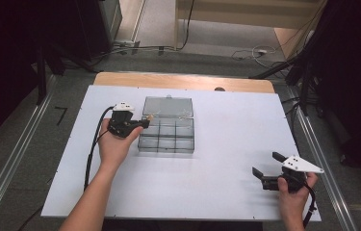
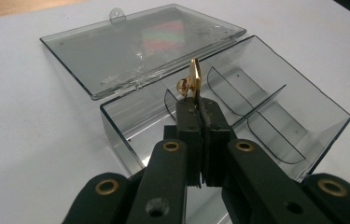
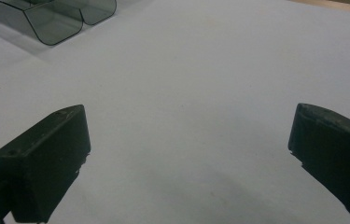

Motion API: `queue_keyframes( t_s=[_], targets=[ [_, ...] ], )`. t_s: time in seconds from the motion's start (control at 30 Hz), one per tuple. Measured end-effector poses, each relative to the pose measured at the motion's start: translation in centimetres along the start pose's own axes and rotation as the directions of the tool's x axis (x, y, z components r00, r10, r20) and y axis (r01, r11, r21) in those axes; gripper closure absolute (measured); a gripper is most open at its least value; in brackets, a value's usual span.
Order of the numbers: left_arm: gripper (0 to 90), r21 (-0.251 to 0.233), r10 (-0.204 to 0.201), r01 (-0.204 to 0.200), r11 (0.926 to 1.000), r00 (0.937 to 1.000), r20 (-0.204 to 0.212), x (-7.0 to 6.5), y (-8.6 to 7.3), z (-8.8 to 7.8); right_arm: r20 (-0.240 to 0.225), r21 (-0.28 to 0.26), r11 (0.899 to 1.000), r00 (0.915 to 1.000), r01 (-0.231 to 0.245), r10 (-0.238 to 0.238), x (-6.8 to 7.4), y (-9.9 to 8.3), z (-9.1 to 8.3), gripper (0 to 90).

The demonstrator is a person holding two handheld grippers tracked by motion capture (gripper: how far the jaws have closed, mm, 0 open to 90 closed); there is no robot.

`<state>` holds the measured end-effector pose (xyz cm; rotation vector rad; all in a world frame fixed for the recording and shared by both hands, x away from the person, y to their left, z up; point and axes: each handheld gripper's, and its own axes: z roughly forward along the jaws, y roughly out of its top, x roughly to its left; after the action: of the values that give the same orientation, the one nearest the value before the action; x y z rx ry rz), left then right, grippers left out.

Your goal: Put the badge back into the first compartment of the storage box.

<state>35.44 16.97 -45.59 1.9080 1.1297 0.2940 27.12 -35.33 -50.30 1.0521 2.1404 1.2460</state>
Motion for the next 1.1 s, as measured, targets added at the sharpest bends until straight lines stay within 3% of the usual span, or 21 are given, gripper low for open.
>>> queue_keyframes(
  t_s=[0.6, 1.1],
  targets=[
    [89.0, 0.072, -0.003, 0.002, 0.9974, 0.9999, 0.013, 0.0, -0.6, 2.0, -0.001, 0.001, 1.000, 1.0000, 0.000, 0.000, 0.0, 0.0, 0.0, 0.0],
    [88.9, 0.151, 0.021, -0.022, 0.9883, 0.9997, 0.012, 0.0, -0.9, 2.7, 0.001, 0.002, 1.000, 1.0000, 0.001, -0.001, 0.0, 0.0, 0.0, 0.0]
  ],
)
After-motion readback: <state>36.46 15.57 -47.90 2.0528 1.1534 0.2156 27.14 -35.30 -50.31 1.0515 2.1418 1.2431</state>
